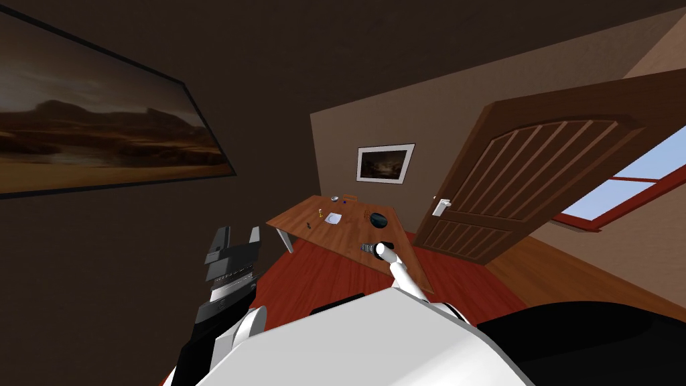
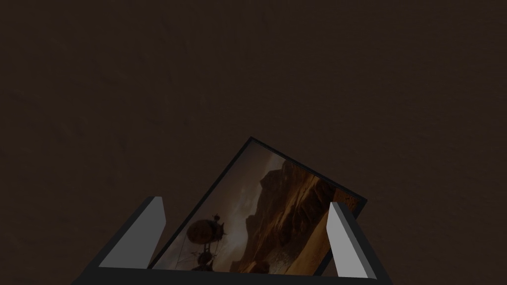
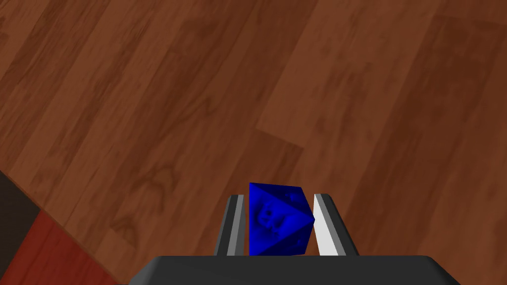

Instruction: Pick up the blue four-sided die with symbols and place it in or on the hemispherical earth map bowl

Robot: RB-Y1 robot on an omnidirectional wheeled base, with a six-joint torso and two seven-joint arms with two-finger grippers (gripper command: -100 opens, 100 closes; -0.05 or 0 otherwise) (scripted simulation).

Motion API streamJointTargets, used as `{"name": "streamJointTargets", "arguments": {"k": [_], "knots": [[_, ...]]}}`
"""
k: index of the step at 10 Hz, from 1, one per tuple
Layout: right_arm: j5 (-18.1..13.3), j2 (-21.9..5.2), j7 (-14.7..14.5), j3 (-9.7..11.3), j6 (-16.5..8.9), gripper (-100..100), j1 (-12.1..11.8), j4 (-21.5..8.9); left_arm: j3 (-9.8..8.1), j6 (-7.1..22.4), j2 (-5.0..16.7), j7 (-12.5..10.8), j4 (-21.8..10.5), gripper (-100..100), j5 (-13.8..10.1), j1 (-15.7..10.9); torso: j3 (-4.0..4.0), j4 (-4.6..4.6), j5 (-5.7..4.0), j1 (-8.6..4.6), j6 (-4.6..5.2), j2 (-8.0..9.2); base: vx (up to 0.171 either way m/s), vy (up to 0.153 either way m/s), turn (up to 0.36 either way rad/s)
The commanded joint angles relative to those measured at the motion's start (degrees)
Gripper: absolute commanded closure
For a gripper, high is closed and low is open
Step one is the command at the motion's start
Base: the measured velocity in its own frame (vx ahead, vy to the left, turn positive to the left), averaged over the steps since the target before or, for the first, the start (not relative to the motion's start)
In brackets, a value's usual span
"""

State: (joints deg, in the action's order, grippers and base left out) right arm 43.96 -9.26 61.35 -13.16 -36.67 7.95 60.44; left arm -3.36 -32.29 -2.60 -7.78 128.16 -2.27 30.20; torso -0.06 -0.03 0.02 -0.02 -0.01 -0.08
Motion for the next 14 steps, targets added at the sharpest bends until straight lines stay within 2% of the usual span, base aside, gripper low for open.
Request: {"name": "streamJointTargets", "arguments": {"k": [1,2,3,4,5,6,7,8,14], "knots": [[0.0,0.0,0.0,0.0,0.0,100,0.0,0.0,0.0,0.0,0.0,0.0,0.0,0,0.0,0.0,0.0,0.0,0.0,0.0,0.0,0.0,0.0,0.0,0.0],[0.0,0.0,0.0,0.0,0.0,100,0.0,0.0,0.0,0.0,0.0,0.0,0.0,0,0.0,0.0,0.01,0.0,0.0,0.0,0.01,0.01,0.0,0.0,0.0],[0.0,0.0,0.0,0.0,0.0,0,0.0,0.0,0.0,0.0,0.0,0.0,0.0,0,0.0,0.0,0.01,0.01,0.0,0.0,0.01,0.01,0.0,0.0,0.0],[-0.4,-0.8,1.3,-0.1,-1.6,100,-0.3,1.6,0.0,0.0,0.0,0.0,0.0,0,0.0,0.0,0.01,0.01,0.0,0.0,0.01,0.02,-0.038,0.012,0.001],[-0.5,-1.4,2.0,-0.1,-2.5,100,-0.2,2.3,0.0,0.0,0.0,0.0,0.0,0,0.0,0.0,0.08,0.03,0.03,0.02,0.03,0.14,-0.07,0.026,-0.006],[-0.3,-1.1,1.3,-0.1,-1.7,100,0.0,1.6,0.0,0.0,0.0,0.0,0.0,0,0.0,0.0,0.15,0.05,0.03,0.08,0.03,0.27,-0.032,0.012,-0.007],[-0.4,-1.2,1.6,-0.1,-2.0,0,0.0,1.7,0.0,0.0,0.0,0.0,0.0,0,0.0,0.0,0.12,0.05,0.01,0.06,0.02,0.2,-0.006,0.002,0.0],[-0.3,-3.2,2.2,-0.3,-2.1,100,1.6,2.5,0.0,0.0,0.0,0.0,0.0,0,0.0,0.0,0.07,0.03,0.01,0.03,0.02,0.1,-0.062,0.045,0.064],[0.1,-10.9,5.6,-1.6,-3.1,100,5.3,4.3,0.01,0.0,0.0,0.0,0.0,0,0.0,0.0,0.27,0.13,0.18,0.26,-0.01,0.44,-0.095,0.05,0.099]]}}
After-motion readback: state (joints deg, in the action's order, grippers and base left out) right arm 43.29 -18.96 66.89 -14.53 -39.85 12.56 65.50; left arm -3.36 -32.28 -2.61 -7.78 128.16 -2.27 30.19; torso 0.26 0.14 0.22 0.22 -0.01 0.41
